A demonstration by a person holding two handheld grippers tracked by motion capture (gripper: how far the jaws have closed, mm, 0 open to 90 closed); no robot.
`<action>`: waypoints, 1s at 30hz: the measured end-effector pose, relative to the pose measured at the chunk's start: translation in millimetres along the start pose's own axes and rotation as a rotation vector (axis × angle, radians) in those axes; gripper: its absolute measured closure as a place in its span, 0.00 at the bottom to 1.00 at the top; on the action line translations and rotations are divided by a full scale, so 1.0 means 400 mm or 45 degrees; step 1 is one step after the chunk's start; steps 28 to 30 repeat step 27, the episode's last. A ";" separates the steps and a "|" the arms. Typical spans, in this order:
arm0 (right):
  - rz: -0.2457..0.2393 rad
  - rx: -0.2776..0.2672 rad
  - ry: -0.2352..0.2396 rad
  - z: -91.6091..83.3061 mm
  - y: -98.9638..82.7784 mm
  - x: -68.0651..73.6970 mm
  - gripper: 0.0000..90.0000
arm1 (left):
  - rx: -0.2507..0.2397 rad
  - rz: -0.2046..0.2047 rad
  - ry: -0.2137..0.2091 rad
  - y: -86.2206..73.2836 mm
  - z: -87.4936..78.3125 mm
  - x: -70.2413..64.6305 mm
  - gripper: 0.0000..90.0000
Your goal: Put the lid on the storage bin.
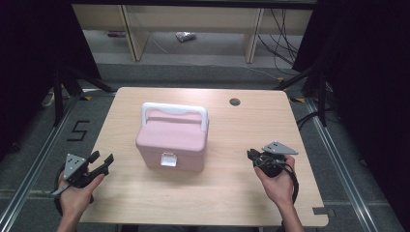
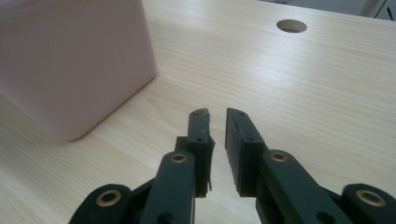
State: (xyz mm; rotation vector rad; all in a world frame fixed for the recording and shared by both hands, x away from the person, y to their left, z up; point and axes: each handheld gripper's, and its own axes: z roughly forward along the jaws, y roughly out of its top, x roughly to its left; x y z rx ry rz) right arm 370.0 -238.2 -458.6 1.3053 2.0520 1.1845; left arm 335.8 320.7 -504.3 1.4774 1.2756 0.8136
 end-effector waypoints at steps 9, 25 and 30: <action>0.036 -0.024 -0.064 -0.002 -0.065 -0.044 0.85 | 0.000 -0.008 0.019 -0.018 -0.008 0.006 0.45; 0.051 -0.046 -0.109 -0.003 -0.105 -0.067 0.75 | -0.040 -0.031 0.019 -0.041 -0.013 -0.005 0.44; 0.054 -0.064 -0.108 -0.001 -0.106 -0.066 0.74 | -0.048 -0.036 0.012 -0.039 -0.015 -0.007 0.44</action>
